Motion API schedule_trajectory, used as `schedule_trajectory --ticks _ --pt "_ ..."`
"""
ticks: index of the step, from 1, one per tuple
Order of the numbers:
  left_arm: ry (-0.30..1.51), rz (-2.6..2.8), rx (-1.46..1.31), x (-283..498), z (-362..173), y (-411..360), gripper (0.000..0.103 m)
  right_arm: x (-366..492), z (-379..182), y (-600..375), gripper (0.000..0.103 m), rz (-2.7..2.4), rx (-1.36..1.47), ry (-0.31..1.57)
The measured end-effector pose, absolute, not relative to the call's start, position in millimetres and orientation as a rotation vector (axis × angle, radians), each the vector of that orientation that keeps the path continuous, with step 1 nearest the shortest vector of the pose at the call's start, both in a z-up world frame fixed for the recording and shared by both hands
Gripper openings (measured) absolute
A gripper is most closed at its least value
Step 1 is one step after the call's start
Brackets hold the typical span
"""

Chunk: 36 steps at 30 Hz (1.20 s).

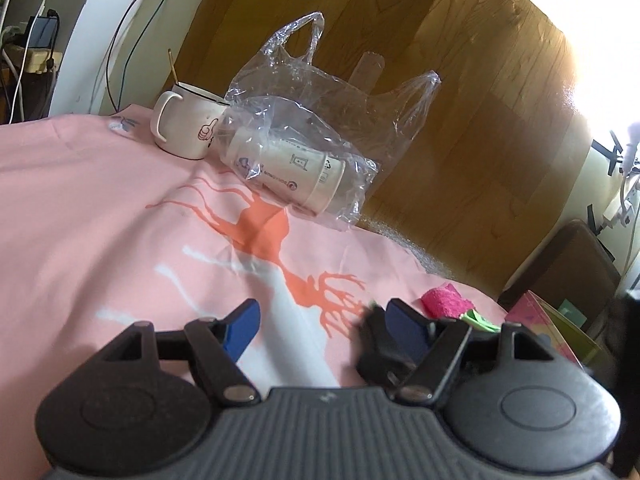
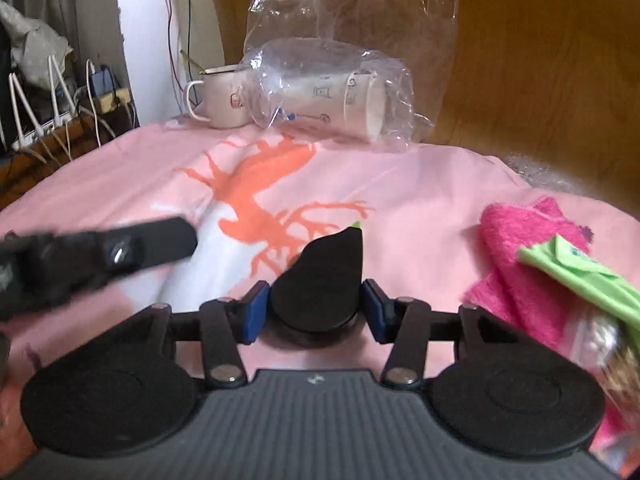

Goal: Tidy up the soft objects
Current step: 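Grasp the black teardrop pouch with the left tool, then place the black pouch into the pink tin and open the left tool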

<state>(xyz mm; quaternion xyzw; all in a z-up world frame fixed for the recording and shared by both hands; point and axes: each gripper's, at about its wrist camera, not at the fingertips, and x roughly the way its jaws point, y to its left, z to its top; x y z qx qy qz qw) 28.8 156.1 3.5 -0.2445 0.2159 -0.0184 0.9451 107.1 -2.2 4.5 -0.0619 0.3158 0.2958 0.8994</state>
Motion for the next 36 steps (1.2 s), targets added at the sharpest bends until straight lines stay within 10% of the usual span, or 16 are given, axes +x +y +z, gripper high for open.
schedule_trajectory --ticks 19,26,36 --pt "0.837 -0.677 -0.309 17.1 3.8 -33.4 0.078 -54.1 -16.5 -169.6 0.053 0.395 -0.026 0.553" --pt "0.850 -0.669 -0.252 9.1 14.5 -61.2 0.059 -59.7 -15.4 -177.1 0.052 0.413 -0.009 0.494" --pt "0.643 -0.809 -0.153 38.9 92.8 -129.2 0.061 -47.1 35.8 -231.3 0.052 0.262 0.016 0.234"
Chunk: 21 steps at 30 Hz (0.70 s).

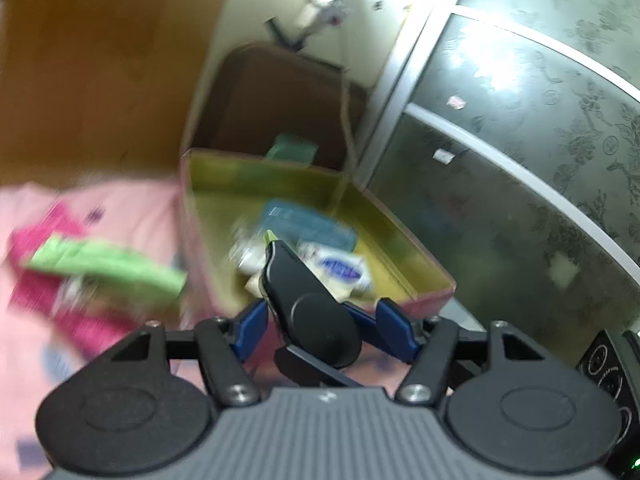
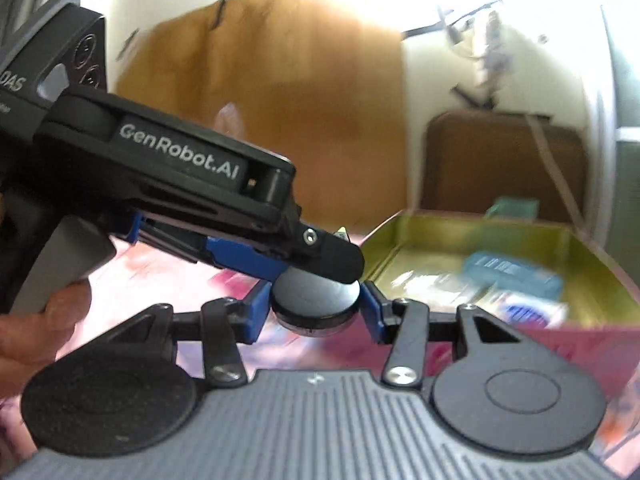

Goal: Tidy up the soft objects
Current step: 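Place the black pouch into the pink tin and open the left tool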

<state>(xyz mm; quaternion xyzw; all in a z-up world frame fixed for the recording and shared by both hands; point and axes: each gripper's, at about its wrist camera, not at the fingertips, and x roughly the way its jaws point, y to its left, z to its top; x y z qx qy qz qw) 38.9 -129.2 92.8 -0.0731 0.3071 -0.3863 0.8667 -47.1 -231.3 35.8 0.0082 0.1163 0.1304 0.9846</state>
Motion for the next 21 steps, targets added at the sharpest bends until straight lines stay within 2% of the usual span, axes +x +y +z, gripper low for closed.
schedule_trajectory --ticks 12,14,16,21 --pt "0.737 -0.723 -0.173 119.8 57.3 -183.8 0.062 34.7 25.3 -268.5 0.052 0.194 0.098 0.332" --pt "0.731 -0.702 -0.153 127.4 53.7 -188.0 0.064 43.0 21.2 -267.7 0.057 0.187 0.099 0.339" --pt "0.730 -0.678 -0.144 130.1 52.4 -187.7 0.064 48.7 16.8 -267.0 0.062 0.184 0.099 0.345" --pt "0.621 -0.688 -0.205 106.8 73.6 -148.6 0.064 27.4 22.2 -269.8 0.061 0.185 0.110 0.281"
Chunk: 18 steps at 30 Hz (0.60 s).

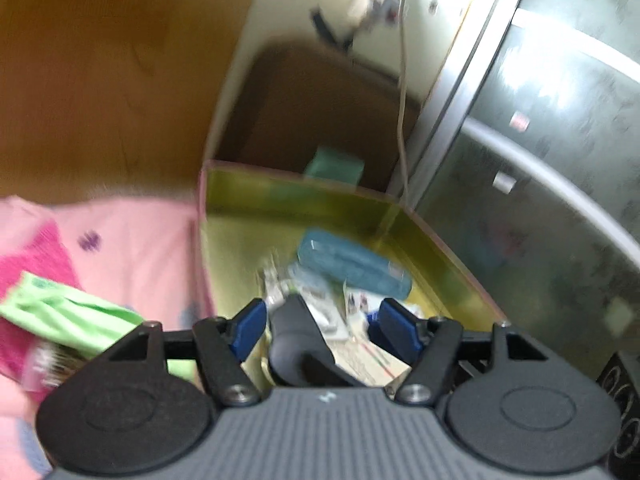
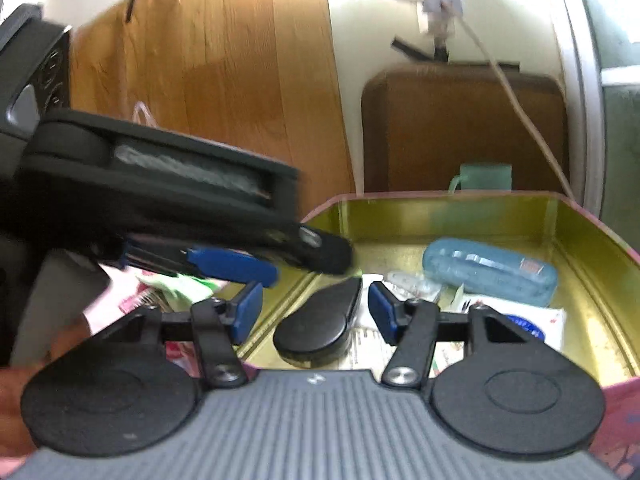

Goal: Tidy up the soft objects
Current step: 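Place the black pouch into the pink tin and open the left tool, then grasp the green cloth on the sheet with the left tool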

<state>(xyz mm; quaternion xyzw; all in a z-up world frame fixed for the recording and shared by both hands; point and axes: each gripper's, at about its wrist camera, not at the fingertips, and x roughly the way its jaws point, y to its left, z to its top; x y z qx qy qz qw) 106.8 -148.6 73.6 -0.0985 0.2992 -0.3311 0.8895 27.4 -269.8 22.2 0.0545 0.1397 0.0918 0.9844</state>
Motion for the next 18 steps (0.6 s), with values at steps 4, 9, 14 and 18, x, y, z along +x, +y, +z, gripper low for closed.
schedule_trajectory --ticks 4,9,14,18 --pt "0.569 -0.606 -0.269 93.3 81.2 -86.5 0.065 -0.8 26.5 -266.2 0.061 0.195 0.135 0.216" --pt "0.619 -0.373 -0.311 93.7 55.6 -5.4 0.065 -15.8 25.2 -244.4 0.061 0.263 0.125 0.208" --pt "0.671 -0.189 -0.300 91.8 19.7 52.2 0.065 -12.6 27.7 -201.9 0.061 0.355 0.040 0.252" --pt "0.652 -0.146 -0.290 88.5 4.3 74.0 0.065 4.4 29.2 -169.4 0.060 0.394 -0.057 0.312"
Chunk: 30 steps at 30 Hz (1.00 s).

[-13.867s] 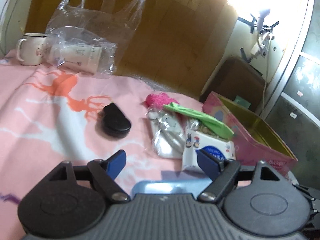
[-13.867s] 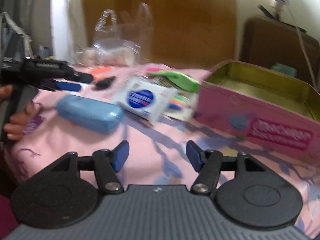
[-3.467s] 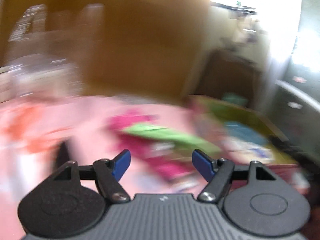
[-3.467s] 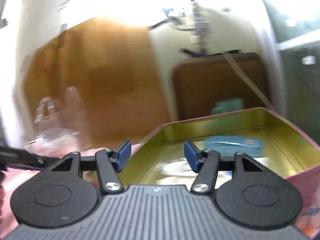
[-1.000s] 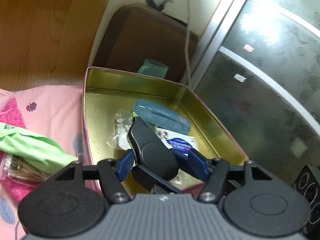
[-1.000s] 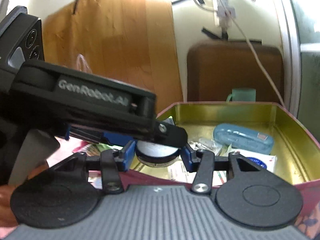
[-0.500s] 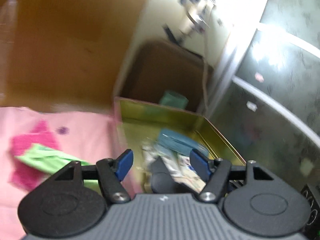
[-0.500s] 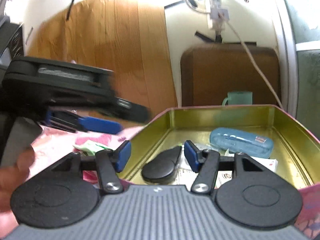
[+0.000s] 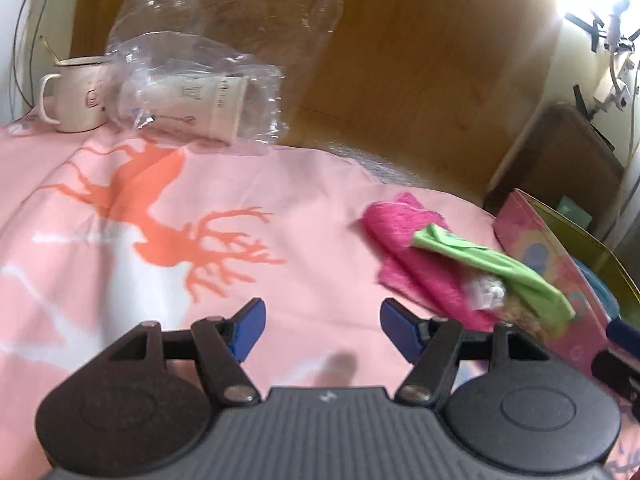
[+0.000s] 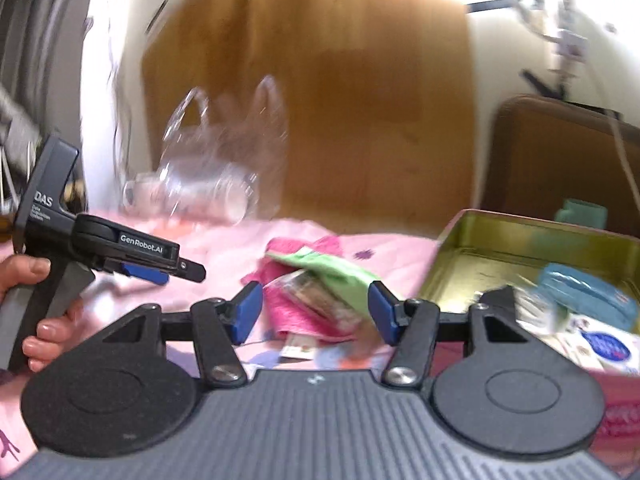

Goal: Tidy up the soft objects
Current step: 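Grasp the green cloth on the sheet with the left tool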

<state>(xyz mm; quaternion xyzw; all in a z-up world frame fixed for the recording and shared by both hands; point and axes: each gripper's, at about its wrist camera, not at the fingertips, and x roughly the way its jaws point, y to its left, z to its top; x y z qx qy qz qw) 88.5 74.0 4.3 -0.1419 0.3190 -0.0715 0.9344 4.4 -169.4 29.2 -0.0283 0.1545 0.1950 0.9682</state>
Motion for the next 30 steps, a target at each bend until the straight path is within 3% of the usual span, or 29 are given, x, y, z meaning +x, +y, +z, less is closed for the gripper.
schedule_trajectory --ticks 4,6,9,10,11,19,24,27,28,29,30 --pt "0.620 -0.190 -0.285 86.6 2.7 70.4 0.067 39.5 41.2 -149.0 0.059 0.375 -0.199 0.387" --pt "0.601 -0.211 -0.265 82.1 4.0 68.8 0.067 61.5 47.2 -141.2 0.053 0.356 -0.279 0.443" --pt "0.572 -0.233 -0.261 78.6 7.3 65.9 0.067 92.1 44.3 -132.5 0.031 0.340 -0.390 0.559" --pt "0.568 -0.238 -0.269 78.0 7.3 66.7 0.067 100.4 41.4 -129.5 0.008 0.333 -0.422 0.595" --pt "0.566 -0.244 -0.280 77.6 6.6 68.6 0.067 103.5 37.7 -127.5 0.005 0.324 -0.448 0.620" --pt "0.533 -0.341 -0.488 75.4 7.0 98.6 0.071 28.5 65.4 -114.6 0.005 0.465 -0.293 0.489" --pt "0.530 -0.366 -0.443 70.2 11.5 88.0 0.071 -33.6 26.9 -95.6 0.005 0.590 -0.269 0.571" --pt "0.555 -0.379 -0.431 64.5 14.2 84.6 0.071 -51.0 4.9 -92.5 0.011 0.567 -0.301 0.591" --pt "0.556 -0.389 -0.433 59.7 15.9 85.0 0.071 -54.4 4.4 -95.2 0.021 0.566 -0.298 0.586" --pt "0.560 -0.399 -0.431 54.9 17.5 85.0 0.072 -56.7 5.9 -99.4 0.042 0.572 -0.284 0.582" --pt "0.569 -0.409 -0.422 49.6 19.4 84.0 0.075 -59.0 8.9 -104.7 0.055 0.578 -0.264 0.574"
